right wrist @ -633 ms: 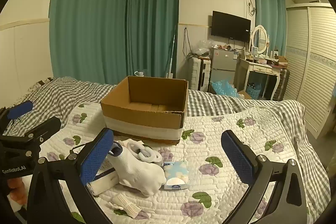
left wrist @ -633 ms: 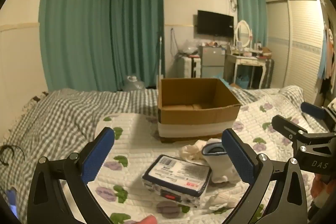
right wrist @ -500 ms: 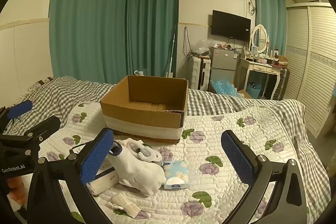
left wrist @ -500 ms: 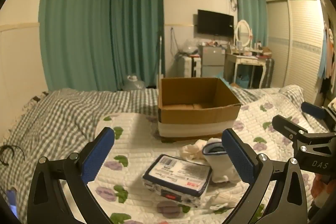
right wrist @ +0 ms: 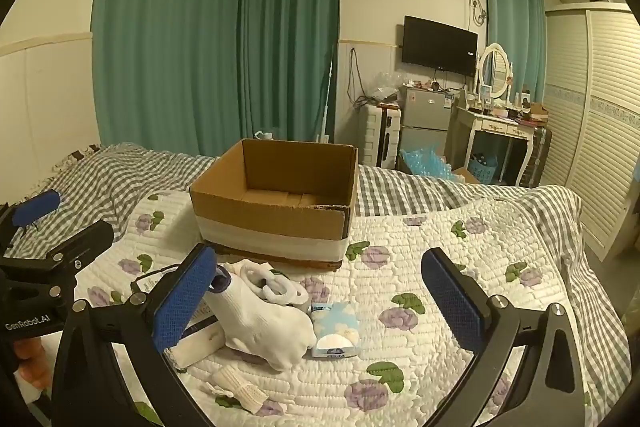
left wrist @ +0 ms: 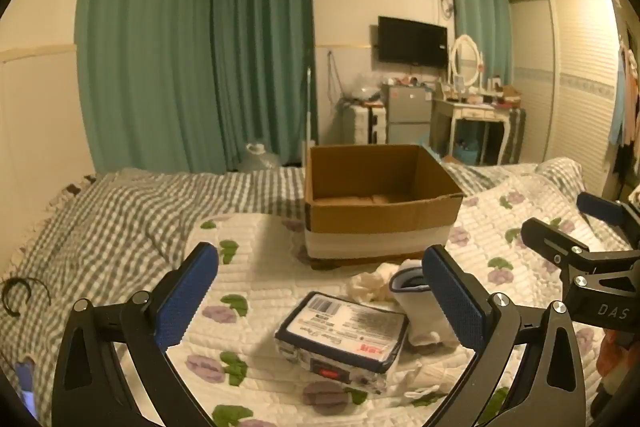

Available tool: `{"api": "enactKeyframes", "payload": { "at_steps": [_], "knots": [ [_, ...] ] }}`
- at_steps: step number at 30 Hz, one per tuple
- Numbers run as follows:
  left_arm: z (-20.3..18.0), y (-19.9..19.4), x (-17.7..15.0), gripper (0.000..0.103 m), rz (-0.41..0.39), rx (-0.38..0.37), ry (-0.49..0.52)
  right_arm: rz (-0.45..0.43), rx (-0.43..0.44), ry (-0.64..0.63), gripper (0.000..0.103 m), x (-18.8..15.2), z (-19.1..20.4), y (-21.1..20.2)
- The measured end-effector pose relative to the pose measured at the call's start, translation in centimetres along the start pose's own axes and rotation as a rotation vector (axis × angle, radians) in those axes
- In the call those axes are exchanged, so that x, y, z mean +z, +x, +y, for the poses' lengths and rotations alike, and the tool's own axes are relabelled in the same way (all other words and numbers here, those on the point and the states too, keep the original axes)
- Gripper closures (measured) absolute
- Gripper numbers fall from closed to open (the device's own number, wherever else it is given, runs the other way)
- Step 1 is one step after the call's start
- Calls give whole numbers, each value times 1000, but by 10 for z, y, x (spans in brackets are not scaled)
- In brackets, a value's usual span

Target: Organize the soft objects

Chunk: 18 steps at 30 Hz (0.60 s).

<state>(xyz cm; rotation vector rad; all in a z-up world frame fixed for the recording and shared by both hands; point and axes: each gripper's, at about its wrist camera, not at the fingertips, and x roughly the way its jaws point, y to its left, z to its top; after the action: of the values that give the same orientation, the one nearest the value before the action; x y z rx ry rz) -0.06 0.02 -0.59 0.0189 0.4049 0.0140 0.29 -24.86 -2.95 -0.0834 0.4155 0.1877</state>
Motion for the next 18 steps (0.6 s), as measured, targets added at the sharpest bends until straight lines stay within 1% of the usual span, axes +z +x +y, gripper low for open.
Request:
{"api": "enactKeyframes", "payload": {
  "at_steps": [6,18],
  "knots": [
    [0,1,0,0,8,2,-1,2,1,-1,0,-5,-2,1],
    [0,-1,0,0,5,4,-3,8,1,-1,0,-4,-1,2]
  ]
}}
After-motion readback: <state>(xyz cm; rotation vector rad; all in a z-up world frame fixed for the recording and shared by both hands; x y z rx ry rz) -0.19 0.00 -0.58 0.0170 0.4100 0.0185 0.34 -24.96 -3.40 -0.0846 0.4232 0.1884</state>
